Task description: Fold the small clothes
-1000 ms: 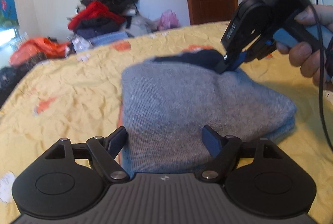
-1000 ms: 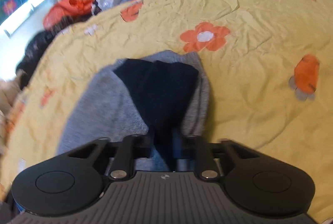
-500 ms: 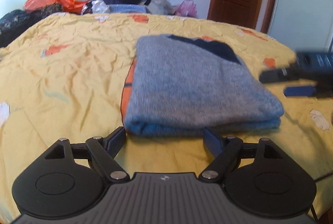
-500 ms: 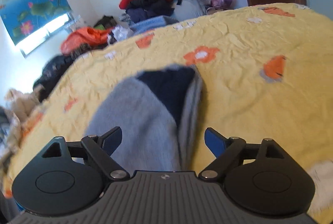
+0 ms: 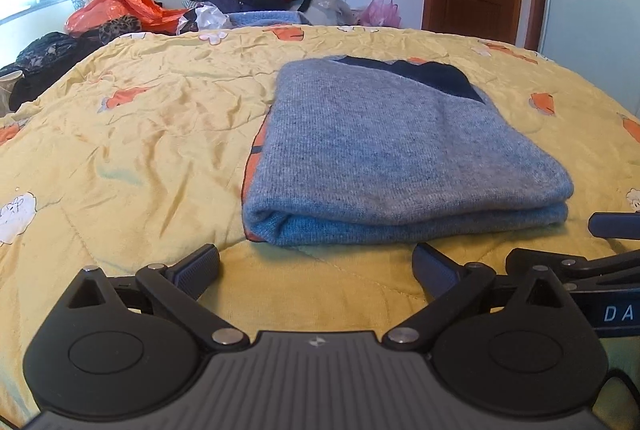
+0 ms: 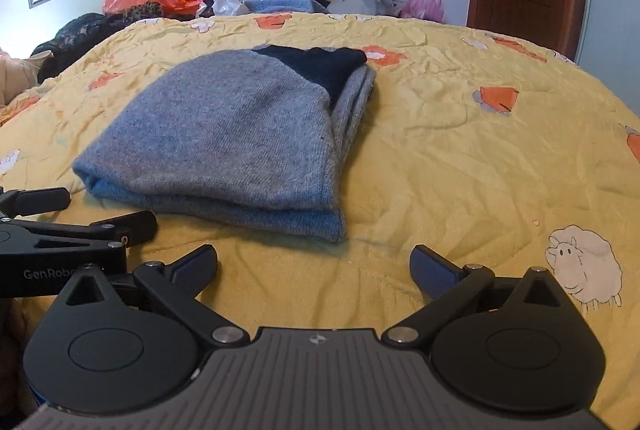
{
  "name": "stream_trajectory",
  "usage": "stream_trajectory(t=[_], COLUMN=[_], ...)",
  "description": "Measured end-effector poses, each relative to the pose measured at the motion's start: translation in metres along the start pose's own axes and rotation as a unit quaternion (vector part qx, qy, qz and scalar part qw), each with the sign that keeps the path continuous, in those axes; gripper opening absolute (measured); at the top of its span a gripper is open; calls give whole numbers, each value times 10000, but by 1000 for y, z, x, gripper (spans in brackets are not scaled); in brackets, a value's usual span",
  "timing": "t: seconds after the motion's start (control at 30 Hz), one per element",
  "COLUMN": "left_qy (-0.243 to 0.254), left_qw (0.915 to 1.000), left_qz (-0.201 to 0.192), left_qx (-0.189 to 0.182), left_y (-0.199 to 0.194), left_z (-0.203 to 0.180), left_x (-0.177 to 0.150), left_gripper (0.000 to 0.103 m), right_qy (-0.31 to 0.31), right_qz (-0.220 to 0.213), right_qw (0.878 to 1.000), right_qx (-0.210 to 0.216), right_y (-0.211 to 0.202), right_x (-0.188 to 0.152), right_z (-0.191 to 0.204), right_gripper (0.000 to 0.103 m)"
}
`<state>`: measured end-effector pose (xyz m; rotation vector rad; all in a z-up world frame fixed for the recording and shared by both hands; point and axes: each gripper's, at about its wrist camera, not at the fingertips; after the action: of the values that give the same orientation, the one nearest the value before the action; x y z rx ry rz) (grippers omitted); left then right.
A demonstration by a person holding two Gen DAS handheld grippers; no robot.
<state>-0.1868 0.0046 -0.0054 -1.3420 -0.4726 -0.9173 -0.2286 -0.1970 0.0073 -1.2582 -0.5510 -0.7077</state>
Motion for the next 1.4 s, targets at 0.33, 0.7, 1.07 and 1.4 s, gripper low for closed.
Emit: stream_trajectory(t=[0.33, 0.7, 1.07, 1.4], left_qy=[-4, -78, -70, -51], left_qw=[10000, 10000, 9988, 9984], left_qz=[-9, 30, 471, 550], left_qx=[6, 9, -76, -79], left_y=[-1, -2, 1, 1], left_z=[-1, 1, 2, 1], left_x=[-1, 0, 12, 13], left_gripper=[103, 103, 103, 103], right_qy=[109, 162, 844, 896], right_qz=[-137, -164, -149, -232], right_qw=[9997, 9995, 9963, 9952], right_qx=[-173, -194, -114, -323], right_y=[6, 7, 2, 4], right_x=[3, 4, 10, 8], right_z=[-5, -5, -10, -7], right_gripper=[103, 103, 103, 103])
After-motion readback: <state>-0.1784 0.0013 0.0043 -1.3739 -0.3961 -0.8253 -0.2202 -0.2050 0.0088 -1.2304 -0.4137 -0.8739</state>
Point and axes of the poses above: each gripper's, at about its wrist camera, not at the fingertips, and y roughly the way its jaws point, z to its left, x to its top, and after that the axes turned 15 degrees about y, right-handed
